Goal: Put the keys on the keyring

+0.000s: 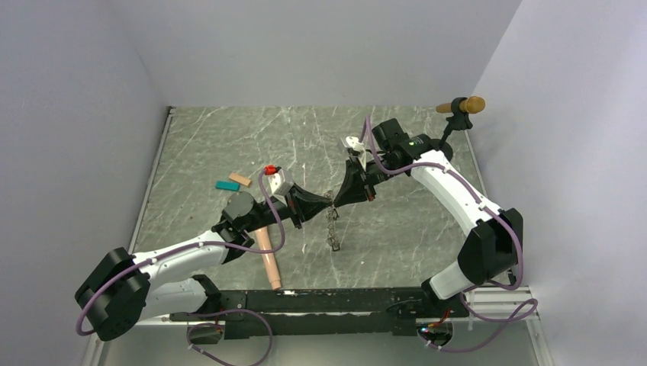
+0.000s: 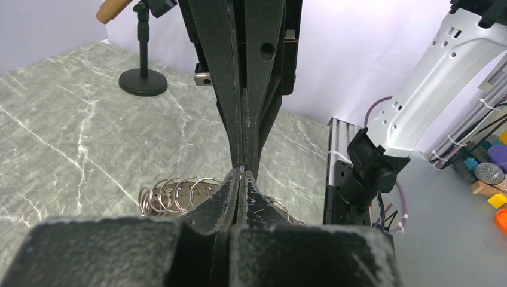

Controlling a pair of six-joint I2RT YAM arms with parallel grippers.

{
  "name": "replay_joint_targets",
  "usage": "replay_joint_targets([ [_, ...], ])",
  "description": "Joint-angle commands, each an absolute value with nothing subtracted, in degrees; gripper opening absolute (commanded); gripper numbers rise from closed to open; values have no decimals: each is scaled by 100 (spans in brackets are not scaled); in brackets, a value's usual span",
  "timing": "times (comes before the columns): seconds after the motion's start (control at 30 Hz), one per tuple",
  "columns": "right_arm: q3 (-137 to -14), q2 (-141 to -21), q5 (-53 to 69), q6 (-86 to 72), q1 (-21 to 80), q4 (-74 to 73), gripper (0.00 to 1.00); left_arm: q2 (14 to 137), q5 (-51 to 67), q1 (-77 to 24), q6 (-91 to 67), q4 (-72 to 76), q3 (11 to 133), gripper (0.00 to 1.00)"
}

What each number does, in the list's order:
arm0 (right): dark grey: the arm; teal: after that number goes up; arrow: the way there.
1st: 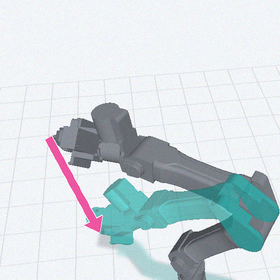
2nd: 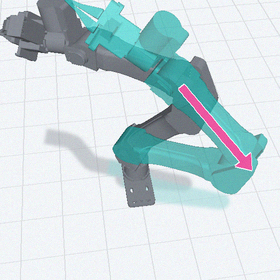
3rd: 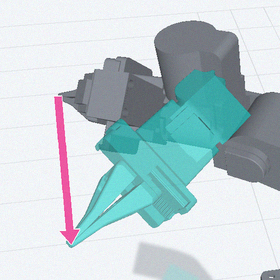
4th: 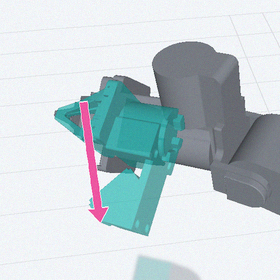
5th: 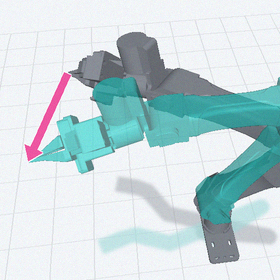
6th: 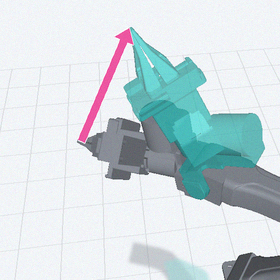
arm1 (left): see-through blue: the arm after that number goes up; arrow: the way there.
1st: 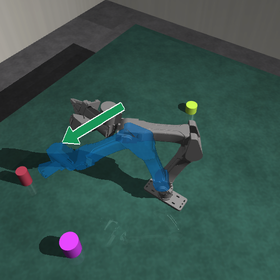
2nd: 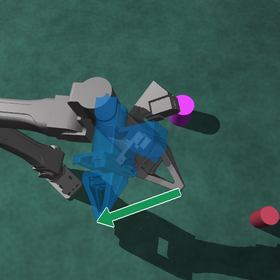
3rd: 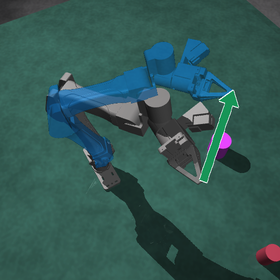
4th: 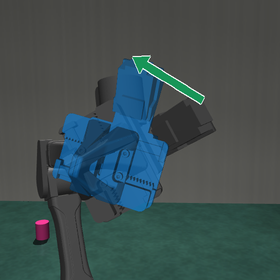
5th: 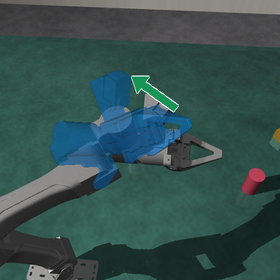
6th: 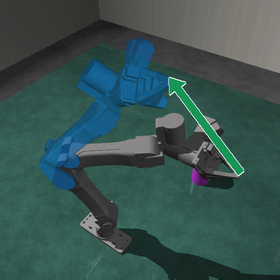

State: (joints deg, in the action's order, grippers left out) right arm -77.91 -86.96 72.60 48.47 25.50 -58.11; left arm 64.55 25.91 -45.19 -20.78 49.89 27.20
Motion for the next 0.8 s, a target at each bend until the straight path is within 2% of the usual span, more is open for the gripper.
replay_joint_targets([
  [0.0, -7871, -8581, 7380, 5093, 2583, -5920, 0, 6320, 2672, -4487, -2128, 5435, 2738, 0],
  [0.03, -7931, -8598, 7253, 5201, 2578, -6033, 0, 6278, 2771, -4476, -2056, 5290, 2755, 2],
  [0.13, -8187, -8659, 6852, 5740, 2612, -6585, 0, 6032, 3009, -4465, -1493, 4111, 2964, 40],
  [0.17, -8251, -8664, 6676, 5859, 2633, -6702, 0, 5930, 3067, -4469, -1224, 3593, 3093, 48],
  [0.23, -8360, -8680, 6370, 5898, 2696, -6796, 0, 5775, 3115, -4465, -625, 2459, 3520, 57],
  [0.37, -8422, -8694, 5914, 5856, 2813, -6828, 0, 5757, 3039, -4481, 459, 727, 4197, 61],
  [0.53, -8433, -8759, 5869, 5832, 2839, -6817, 0, 6123, 2906, -4628, 987, 10, 4753, 60],
  [0.77, -8410, -8782, 5906, 5823, 2842, -6812, 0, 6604, 3010, -4748, 854, 166, 5057, 44],
])
